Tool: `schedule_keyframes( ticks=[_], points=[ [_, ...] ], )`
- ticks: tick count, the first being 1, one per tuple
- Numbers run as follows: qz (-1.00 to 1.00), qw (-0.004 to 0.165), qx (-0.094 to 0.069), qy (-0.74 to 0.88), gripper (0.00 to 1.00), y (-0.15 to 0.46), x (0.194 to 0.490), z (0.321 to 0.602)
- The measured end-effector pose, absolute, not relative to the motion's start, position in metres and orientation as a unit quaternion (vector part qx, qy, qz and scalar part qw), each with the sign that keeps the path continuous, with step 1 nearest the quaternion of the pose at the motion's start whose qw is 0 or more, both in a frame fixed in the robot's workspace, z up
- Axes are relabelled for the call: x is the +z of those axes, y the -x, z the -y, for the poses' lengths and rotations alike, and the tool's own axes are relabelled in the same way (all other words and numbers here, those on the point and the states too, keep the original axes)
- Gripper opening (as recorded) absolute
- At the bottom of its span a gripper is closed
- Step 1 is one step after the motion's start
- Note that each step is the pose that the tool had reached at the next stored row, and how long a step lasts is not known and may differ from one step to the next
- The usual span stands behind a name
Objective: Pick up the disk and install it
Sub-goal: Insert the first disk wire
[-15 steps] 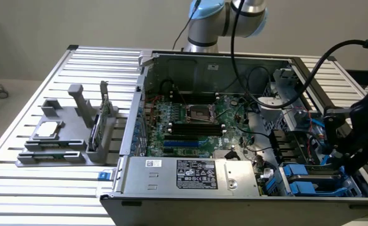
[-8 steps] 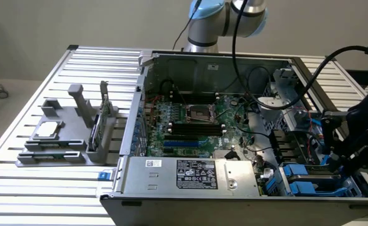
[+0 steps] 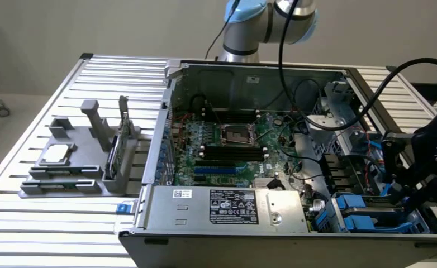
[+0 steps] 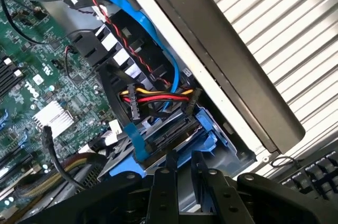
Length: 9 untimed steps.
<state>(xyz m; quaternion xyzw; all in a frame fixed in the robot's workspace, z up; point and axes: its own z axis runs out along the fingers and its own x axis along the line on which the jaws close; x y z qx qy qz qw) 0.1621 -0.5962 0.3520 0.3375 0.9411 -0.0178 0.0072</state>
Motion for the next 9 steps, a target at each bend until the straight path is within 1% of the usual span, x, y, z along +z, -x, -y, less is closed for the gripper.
schedule_keyframes(
  ticks=[9],
  points=[
    [-0.929,0.003,-0.008,-0.37,0.25,-0.1647,0.3494,0.5962]
  ],
)
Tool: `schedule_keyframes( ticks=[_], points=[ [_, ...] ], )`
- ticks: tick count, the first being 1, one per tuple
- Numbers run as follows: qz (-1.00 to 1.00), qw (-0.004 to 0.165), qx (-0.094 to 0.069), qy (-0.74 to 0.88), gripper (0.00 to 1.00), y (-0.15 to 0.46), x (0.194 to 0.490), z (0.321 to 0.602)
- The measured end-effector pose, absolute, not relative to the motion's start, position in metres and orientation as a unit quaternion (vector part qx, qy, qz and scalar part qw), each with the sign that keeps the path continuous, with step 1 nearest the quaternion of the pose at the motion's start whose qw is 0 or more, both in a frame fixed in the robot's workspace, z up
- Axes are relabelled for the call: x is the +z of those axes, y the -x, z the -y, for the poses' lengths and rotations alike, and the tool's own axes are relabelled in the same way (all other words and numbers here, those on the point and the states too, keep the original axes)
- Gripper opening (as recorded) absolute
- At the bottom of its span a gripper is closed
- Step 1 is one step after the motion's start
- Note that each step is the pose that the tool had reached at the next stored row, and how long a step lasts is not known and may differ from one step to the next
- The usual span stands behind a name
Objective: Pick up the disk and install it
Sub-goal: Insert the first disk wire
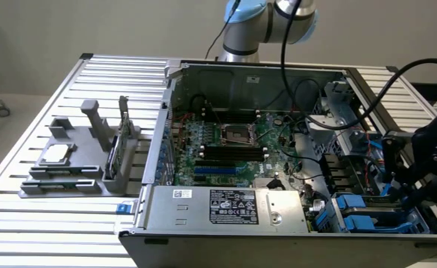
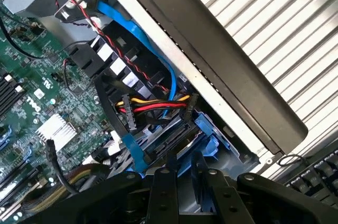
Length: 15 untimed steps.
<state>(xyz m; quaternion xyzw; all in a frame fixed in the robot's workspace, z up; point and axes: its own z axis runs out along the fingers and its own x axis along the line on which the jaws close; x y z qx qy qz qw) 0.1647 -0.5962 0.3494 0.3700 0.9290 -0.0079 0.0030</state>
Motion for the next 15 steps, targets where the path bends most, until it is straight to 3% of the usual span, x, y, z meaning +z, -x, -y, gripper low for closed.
schedule_keyframes(
  ticks=[15],
  points=[
    [-0.905,-0.005,0.01,-0.426,0.25,-0.1684,0.3461,0.5961]
  ],
)
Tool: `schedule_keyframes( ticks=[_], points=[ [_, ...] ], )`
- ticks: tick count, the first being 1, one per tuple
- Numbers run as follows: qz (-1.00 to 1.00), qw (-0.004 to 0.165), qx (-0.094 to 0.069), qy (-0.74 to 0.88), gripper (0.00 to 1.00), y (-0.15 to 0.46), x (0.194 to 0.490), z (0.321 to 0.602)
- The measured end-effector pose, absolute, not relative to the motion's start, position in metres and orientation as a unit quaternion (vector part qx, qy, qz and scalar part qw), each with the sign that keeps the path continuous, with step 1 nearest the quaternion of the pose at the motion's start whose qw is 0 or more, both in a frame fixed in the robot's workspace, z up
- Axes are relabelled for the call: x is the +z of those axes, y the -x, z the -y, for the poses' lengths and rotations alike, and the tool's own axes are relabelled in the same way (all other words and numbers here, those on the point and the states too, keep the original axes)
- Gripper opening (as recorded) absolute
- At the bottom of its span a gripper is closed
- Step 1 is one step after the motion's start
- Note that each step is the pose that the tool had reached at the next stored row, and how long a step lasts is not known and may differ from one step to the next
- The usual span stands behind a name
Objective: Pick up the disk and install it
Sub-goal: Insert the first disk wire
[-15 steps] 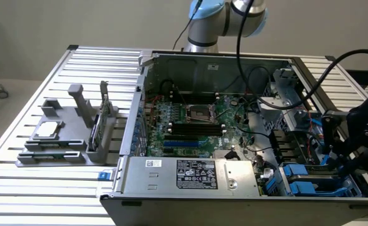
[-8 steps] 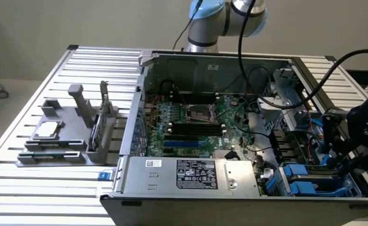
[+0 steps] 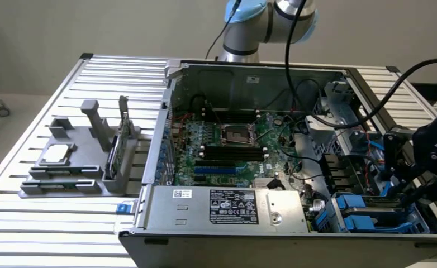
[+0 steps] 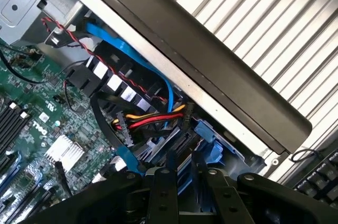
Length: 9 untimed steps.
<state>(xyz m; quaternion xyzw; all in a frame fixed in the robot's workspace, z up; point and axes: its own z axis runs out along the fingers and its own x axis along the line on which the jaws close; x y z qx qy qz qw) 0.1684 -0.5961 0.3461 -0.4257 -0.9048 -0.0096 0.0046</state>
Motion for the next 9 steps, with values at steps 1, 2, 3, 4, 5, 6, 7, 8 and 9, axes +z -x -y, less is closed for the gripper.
schedule_keyframes(
  ticks=[1,2,3,4,5,6,7,8,9],
  points=[
    [0.903,0.005,-0.011,0.429,0.25,-0.1687,0.3459,0.5961],
    [0.902,0.006,-0.013,0.432,0.25,-0.1689,0.3456,0.5961],
    [0.9,0.007,-0.015,0.435,0.25,-0.1692,0.3453,0.5962],
    [0.899,0.008,-0.017,0.438,0.25,-0.1695,0.345,0.5961],
    [0.897,0.009,-0.019,0.441,0.25,-0.1698,0.3447,0.5961],
    [0.896,0.009,-0.02,0.443,0.25,-0.1703,0.3445,0.5961],
    [0.895,0.01,-0.022,0.446,0.25,-0.1709,0.3443,0.5961],
    [0.894,0.011,-0.024,0.448,0.25,-0.1717,0.344,0.5961],
    [0.893,0.012,-0.026,0.449,0.25,-0.1726,0.3438,0.5961]
  ],
)
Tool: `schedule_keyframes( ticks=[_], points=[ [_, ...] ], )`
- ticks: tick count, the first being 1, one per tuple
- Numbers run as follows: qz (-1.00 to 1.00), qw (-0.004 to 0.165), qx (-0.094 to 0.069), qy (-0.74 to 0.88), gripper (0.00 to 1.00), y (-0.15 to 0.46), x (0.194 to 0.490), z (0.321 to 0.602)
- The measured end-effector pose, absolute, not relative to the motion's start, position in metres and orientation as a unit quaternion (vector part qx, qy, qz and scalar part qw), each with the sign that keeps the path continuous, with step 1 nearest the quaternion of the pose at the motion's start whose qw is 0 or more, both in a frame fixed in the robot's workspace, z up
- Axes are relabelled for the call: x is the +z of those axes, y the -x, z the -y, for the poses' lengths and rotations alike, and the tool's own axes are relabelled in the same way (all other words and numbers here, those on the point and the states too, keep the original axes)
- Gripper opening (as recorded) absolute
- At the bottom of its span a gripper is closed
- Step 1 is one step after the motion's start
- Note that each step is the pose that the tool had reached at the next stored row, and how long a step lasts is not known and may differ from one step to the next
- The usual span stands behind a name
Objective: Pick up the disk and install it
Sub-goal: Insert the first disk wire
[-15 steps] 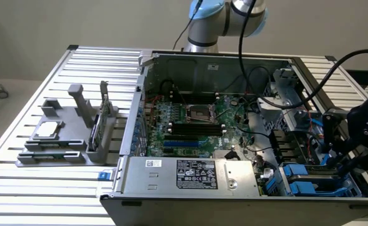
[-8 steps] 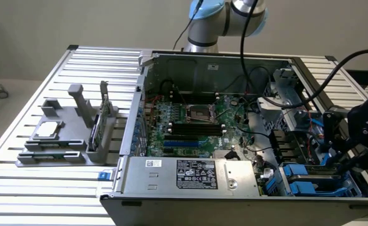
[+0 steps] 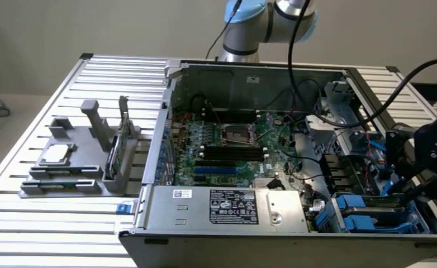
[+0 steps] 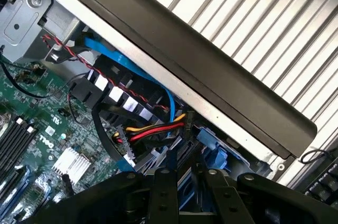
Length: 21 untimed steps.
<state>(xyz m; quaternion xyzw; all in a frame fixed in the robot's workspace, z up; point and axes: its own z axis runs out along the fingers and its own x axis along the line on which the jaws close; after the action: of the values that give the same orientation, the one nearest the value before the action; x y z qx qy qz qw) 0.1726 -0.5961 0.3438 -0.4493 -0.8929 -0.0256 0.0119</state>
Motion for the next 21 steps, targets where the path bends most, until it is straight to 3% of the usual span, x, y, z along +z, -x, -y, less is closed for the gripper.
schedule_keyframes(
  ticks=[8,21],
  points=[
    [0.885,0.016,-0.035,0.465,0.25,-0.1801,0.3409,0.5958],
    [0.867,0.016,-0.037,0.496,0.25,-0.1824,0.3387,0.5929]
  ],
)
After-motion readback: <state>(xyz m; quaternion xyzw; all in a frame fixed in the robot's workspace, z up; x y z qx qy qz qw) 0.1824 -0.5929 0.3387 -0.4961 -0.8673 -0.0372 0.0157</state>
